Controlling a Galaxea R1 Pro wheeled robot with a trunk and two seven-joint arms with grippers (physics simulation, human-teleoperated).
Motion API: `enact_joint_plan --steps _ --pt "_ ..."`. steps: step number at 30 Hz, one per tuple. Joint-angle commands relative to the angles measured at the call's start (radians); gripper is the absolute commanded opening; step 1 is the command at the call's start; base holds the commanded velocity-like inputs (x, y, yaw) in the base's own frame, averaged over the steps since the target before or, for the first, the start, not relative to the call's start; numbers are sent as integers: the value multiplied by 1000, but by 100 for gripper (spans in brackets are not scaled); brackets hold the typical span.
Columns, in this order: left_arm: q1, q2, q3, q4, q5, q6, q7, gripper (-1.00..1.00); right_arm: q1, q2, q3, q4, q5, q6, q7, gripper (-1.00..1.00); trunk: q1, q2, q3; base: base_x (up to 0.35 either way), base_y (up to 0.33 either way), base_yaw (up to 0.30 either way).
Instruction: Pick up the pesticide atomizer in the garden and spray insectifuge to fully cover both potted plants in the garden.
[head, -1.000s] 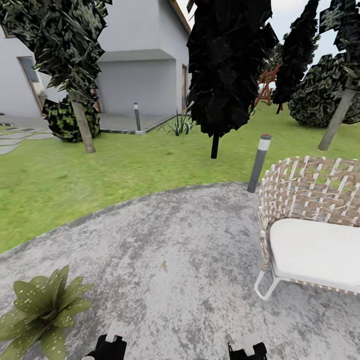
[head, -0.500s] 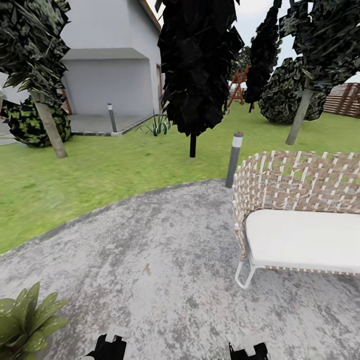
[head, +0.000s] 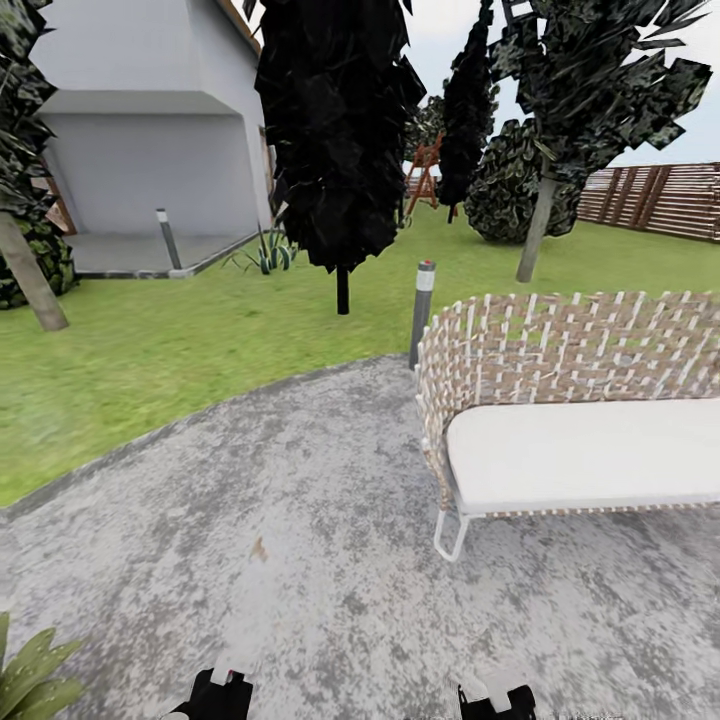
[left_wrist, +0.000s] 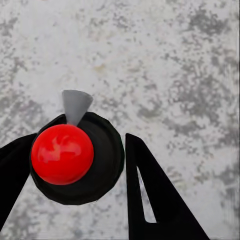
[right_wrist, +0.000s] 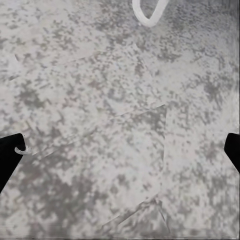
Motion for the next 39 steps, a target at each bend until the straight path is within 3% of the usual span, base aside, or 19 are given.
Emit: enact_joint_plan --steps 1,39 --pt "0 1 -4 0 -1 -4 -1 -100 -1 0 3 2 10 0 -10 100 0 0 -1 0 0 -290" --pt "0 1 -4 0 -1 -4 -1 -100 -1 0 3 2 11 0 -10 100 0 0 -5 0 0 -290"
